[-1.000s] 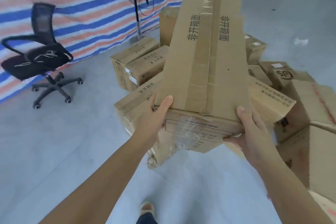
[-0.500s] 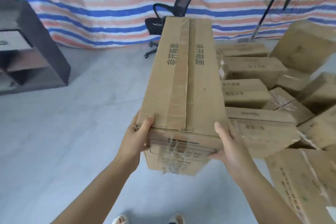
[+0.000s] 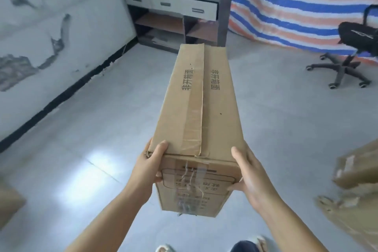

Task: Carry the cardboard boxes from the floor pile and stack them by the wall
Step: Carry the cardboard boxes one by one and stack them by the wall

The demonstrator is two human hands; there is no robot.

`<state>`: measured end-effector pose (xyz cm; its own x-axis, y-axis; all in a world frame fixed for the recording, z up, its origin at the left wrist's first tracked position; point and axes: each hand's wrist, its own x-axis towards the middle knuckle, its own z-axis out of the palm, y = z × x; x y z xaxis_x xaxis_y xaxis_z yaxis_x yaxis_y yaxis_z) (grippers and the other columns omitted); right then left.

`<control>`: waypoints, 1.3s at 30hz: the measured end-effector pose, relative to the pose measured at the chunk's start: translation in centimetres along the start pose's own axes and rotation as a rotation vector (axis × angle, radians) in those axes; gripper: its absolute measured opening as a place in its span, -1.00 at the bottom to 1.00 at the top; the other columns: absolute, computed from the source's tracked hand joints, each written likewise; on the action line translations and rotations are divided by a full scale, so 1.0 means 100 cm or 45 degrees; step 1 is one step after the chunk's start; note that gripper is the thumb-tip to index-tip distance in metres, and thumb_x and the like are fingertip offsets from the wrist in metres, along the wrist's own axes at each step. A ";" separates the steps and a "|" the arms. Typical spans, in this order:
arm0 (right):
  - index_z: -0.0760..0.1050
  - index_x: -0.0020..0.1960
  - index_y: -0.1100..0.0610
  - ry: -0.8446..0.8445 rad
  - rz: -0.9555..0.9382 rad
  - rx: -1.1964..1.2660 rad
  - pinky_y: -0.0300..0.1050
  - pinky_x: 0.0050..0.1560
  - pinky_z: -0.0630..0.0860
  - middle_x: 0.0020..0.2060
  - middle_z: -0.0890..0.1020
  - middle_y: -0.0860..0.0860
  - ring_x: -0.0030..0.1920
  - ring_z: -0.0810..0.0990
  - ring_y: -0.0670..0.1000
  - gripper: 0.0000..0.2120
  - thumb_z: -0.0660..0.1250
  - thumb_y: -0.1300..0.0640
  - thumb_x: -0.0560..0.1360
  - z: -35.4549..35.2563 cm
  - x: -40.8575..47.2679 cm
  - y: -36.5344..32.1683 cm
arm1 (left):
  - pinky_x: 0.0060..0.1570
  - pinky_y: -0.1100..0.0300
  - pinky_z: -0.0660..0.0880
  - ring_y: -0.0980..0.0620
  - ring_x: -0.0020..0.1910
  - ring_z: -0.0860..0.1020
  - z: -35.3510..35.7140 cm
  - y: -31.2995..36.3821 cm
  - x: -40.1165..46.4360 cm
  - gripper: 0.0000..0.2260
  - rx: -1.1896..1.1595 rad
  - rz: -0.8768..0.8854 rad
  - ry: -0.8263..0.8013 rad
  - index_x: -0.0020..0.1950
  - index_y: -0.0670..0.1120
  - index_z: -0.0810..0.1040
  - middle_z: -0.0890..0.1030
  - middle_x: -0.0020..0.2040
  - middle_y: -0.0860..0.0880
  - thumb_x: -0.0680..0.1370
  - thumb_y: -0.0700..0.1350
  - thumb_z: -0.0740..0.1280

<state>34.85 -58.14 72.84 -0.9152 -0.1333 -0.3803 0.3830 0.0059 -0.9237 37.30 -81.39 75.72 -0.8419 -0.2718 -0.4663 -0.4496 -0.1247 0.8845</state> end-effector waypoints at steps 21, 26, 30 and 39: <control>0.41 0.22 -0.38 -0.907 0.168 -0.419 0.11 -0.27 0.63 -0.03 0.67 -0.26 -0.07 0.68 -0.11 -0.75 0.14 -0.09 0.62 0.411 0.086 -0.015 | -0.11 0.05 0.49 0.33 -0.27 0.58 -0.344 -0.019 -0.017 -0.87 -0.449 -0.008 0.995 0.08 0.11 0.56 0.64 -0.26 0.33 0.58 -0.01 0.26; 0.41 0.27 -0.31 -1.028 0.174 -0.499 0.02 -0.32 0.56 0.02 0.67 -0.18 0.04 0.65 0.01 -0.74 0.16 -0.10 0.61 0.487 0.148 -0.037 | -0.20 0.07 0.53 0.37 -0.27 0.58 -0.388 0.009 0.031 -0.87 -0.504 0.011 1.117 0.05 0.12 0.58 0.65 -0.21 0.31 0.59 -0.02 0.25; 0.42 0.29 -0.27 -1.131 0.177 -0.566 0.02 -0.32 0.56 0.03 0.68 -0.16 0.04 0.65 0.04 -0.72 0.18 -0.08 0.60 0.544 0.193 -0.062 | -0.26 0.08 0.54 0.28 -0.26 0.62 -0.414 0.031 0.067 -0.88 -0.602 0.002 1.235 0.05 0.12 0.58 0.67 -0.20 0.24 0.58 -0.01 0.26; 0.35 0.33 -0.34 -1.266 0.162 -0.640 0.07 -0.27 0.59 0.06 0.65 -0.21 0.03 0.66 0.02 -0.68 0.18 -0.09 0.60 0.659 0.258 -0.086 | -0.25 -0.07 0.61 0.14 -0.14 0.64 -0.495 0.060 0.131 -0.80 -0.706 -0.040 1.372 0.18 0.13 0.55 0.68 -0.11 0.14 0.58 0.04 0.25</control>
<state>16.21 -126.98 73.98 -0.2797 -0.8340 -0.4755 0.1667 0.4456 -0.8796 38.32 -132.90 75.79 -0.0336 -0.8833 -0.4677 -0.0545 -0.4656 0.8833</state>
